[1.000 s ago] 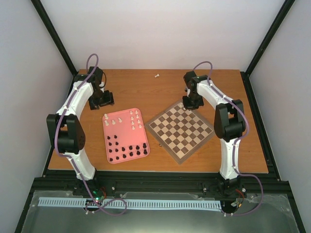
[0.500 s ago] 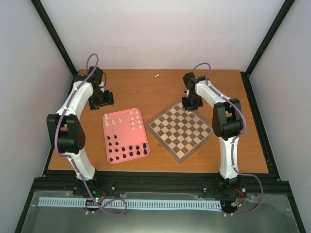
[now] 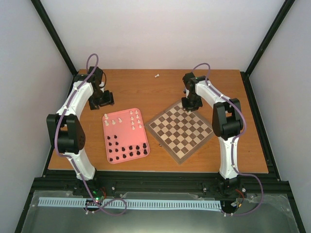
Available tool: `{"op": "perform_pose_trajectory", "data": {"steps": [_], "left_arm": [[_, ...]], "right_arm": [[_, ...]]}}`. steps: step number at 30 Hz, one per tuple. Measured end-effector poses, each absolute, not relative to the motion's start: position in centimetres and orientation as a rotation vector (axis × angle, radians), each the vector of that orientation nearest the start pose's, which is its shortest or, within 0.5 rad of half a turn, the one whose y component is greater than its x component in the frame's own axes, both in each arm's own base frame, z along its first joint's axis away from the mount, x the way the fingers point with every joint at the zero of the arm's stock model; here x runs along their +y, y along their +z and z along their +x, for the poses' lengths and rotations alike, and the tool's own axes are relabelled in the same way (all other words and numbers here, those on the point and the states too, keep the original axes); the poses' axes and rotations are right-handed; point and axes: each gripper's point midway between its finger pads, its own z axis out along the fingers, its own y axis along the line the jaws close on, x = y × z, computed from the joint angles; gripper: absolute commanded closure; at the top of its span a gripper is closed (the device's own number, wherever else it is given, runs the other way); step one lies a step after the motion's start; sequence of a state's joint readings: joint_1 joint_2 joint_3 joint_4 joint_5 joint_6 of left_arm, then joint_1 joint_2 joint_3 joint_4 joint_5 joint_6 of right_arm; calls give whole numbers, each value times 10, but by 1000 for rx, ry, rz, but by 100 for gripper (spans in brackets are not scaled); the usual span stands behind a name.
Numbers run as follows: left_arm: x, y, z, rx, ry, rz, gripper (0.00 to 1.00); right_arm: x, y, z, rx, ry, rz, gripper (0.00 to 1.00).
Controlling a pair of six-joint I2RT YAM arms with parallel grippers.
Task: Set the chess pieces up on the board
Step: Place the chess piece on the chessboard.
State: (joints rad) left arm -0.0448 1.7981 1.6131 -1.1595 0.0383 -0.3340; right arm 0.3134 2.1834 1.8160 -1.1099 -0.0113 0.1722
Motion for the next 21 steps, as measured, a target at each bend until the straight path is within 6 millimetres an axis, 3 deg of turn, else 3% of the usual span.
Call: {"op": "perform_pose_trajectory", "data": {"steps": [16,21], "left_arm": [[-24,145,386,2894,-118,-413,22],[-24,145,386,2894,-118,-413,22]], "right_arm": [[144,53,421,3051,99,-235,75],[141,52,420,3052,73,-232,63]]}}
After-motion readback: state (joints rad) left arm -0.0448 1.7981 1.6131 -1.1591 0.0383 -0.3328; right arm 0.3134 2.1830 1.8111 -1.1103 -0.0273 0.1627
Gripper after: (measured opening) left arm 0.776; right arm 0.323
